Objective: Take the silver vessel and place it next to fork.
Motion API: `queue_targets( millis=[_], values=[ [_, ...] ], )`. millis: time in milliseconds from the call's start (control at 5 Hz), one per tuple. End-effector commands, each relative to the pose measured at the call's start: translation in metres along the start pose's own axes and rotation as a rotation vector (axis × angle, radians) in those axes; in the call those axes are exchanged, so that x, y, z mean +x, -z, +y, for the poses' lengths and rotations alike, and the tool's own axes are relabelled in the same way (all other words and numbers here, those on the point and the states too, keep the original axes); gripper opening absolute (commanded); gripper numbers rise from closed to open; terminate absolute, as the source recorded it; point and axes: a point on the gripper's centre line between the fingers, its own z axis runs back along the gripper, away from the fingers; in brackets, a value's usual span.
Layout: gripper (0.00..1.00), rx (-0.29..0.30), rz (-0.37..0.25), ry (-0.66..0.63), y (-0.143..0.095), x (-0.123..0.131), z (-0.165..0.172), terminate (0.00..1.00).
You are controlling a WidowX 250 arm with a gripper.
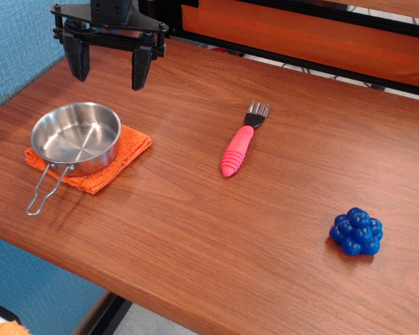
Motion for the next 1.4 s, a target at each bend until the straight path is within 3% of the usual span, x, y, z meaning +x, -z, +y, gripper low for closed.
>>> queue_targets(
  millis=[0, 200, 400, 1000, 1200],
  values=[
    [1.00, 0.000, 0.000, 0.000, 0.000, 0.000, 0.000, 0.00],
    [1.00, -0.100, -0.018, 0.053, 0.016, -0.006, -0.003, 0.00],
    [1.00, -0.117, -0.012, 0.103, 0.033, -0.012, -0.007, 0.00],
    [1.00, -0.014, 0.010, 0.124, 0.073, -0.013, 0.015, 0.00],
    [1.00, -0.024, 0.022, 0.132, 0.082, -0.011, 0.019, 0.00]
  ],
)
